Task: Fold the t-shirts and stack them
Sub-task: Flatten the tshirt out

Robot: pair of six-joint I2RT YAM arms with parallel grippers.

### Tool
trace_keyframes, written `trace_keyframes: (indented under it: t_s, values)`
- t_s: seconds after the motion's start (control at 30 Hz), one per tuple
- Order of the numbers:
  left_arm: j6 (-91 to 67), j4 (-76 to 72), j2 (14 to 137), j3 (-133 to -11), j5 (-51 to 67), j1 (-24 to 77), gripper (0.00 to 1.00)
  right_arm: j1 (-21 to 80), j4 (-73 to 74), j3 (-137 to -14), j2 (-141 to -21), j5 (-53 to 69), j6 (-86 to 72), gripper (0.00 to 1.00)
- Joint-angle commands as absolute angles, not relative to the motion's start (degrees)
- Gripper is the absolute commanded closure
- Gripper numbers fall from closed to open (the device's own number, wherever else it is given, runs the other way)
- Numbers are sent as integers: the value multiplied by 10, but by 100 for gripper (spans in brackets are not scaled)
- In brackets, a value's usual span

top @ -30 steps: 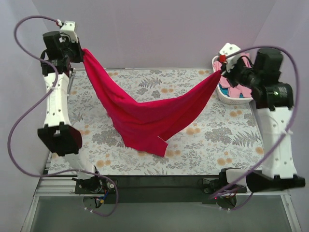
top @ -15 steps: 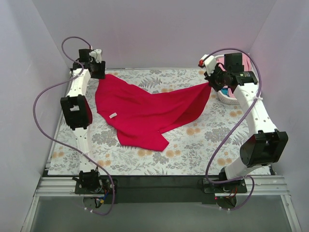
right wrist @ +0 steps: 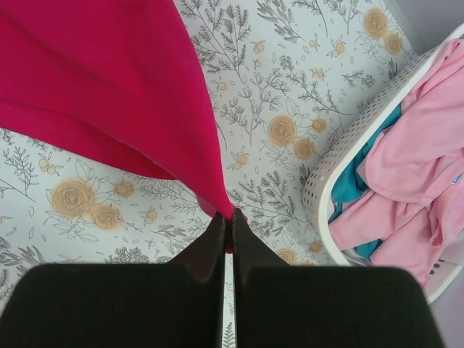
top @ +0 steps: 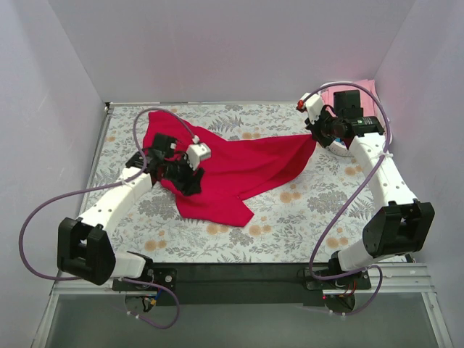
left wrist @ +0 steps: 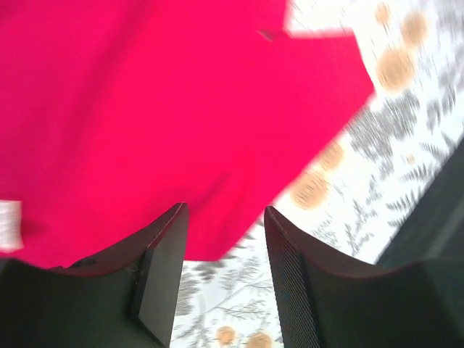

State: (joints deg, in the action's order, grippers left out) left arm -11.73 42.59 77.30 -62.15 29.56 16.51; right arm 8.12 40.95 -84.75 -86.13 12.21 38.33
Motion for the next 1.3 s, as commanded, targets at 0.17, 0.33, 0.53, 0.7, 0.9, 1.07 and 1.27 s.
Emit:
trace_keyframes:
  t_s: [0.17, 0.33, 0.53, 0.7, 0.9, 1.07, 1.27]
  values:
    - [-84, 332, 749, -484, 222, 325, 51, 83, 403, -818, -830, 127, 375, 99]
    - [-56, 268, 744, -436, 142, 415, 48, 83, 404, -802, -825, 124, 378, 99]
    - [-30, 210, 775, -407, 82, 456, 53, 83, 406, -787, -824, 127, 379, 99]
    - [-21, 182, 785, -374, 51, 477, 70, 83, 408, -778, -825, 131, 380, 99]
    - [-20, 226, 753, -363, 60, 498, 96, 83, 410, -777, -827, 132, 380, 99]
    - [-21, 371, 698, -434, 136, 498, 100, 83, 414, -774, -817, 128, 385, 99]
    - [17, 457, 783, -594, 233, 383, 100, 83, 414, -773, -830, 125, 393, 99]
